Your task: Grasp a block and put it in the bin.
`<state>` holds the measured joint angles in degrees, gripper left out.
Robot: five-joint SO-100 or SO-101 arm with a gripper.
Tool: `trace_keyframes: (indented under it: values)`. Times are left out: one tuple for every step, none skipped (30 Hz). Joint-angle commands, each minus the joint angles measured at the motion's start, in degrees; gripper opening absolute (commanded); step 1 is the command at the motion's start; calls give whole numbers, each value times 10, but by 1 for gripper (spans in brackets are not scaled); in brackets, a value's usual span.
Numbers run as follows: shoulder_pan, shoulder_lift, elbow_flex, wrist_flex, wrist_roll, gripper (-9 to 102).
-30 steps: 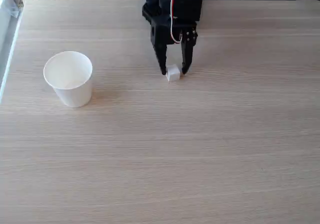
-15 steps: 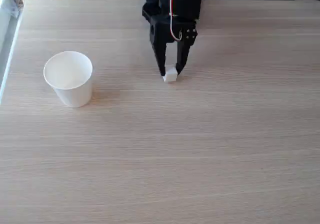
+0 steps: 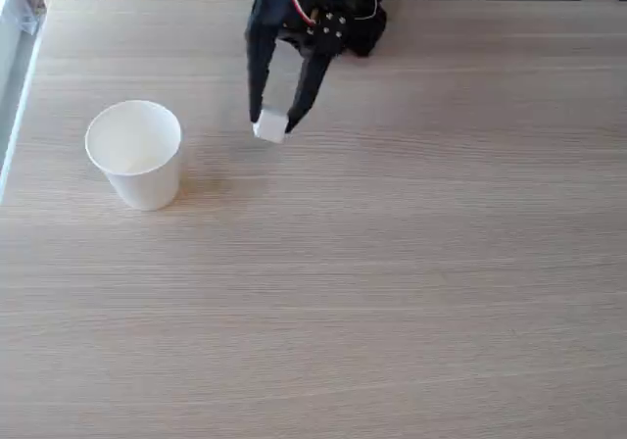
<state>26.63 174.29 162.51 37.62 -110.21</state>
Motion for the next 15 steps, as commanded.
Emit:
trace_keyframes:
  values:
    - [54,-47,-53,-43,-4,0]
    - [68,-69,-62,-62,-4,0]
    - [82,-90,-76,-76,-6,0]
    - [93,-109,-91,-87,-7,0]
    - [103,-128,-107,-94,-8,0]
    - [112,-149,-125,-100,-8,0]
    - [120,-170,-142,-105,-9,0]
    - [126,-190,-157,-109,-11,0]
    - [132,-207,-171,-112,-13,0]
    - [140,-224,-185,-112,-19,0]
    - [145,-241,-194,-112,-25,0]
    - [149,-256,-201,-114,-27,0]
    - [154,-269,-206,-117,-31,0]
    - [158,-280,-209,-117,-36,0]
    - [161,-291,-211,-117,-38,0]
